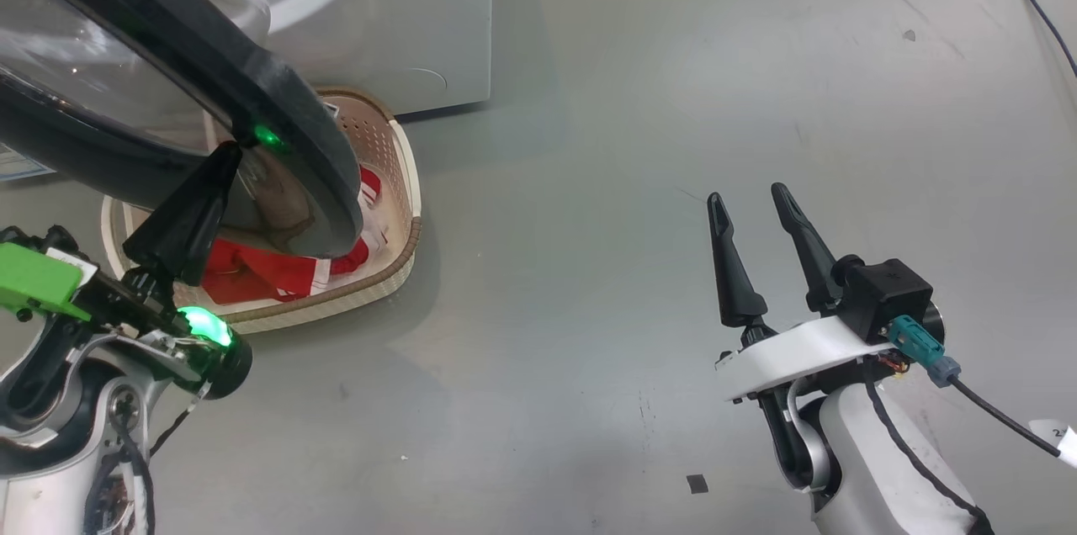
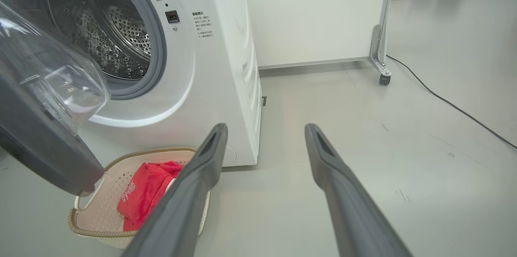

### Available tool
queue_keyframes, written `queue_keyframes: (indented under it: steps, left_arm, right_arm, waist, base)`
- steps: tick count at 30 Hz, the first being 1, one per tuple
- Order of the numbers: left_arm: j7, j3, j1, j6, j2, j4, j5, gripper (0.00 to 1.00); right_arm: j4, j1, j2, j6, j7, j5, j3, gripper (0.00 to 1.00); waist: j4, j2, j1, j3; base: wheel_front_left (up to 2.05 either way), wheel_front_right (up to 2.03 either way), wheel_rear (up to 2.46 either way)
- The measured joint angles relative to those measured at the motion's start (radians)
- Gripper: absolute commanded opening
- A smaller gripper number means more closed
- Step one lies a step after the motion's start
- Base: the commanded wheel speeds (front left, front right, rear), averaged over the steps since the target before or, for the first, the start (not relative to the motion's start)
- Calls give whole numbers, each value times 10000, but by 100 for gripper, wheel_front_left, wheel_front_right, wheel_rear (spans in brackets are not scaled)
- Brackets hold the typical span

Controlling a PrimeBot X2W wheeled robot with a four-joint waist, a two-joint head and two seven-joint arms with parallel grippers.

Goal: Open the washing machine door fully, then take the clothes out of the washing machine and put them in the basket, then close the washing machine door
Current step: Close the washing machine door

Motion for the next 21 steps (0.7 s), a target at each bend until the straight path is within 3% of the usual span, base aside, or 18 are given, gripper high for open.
queue_keyframes:
  steps: [15,21]
  left_arm:
    - [-303,-213,-514,-2,-196,621,155,0]
    - [-182,-548,-540,-17,-278,872,211,0]
  right_arm:
    - [-104,1,6,-15,0,84,44,100]
    - [-194,4,8,-176,0,82,-161,100]
  waist:
    - [-140,0,0,76]
    - [49,0,0,79]
  base:
    - [0,0,0]
    - [0,0,0]
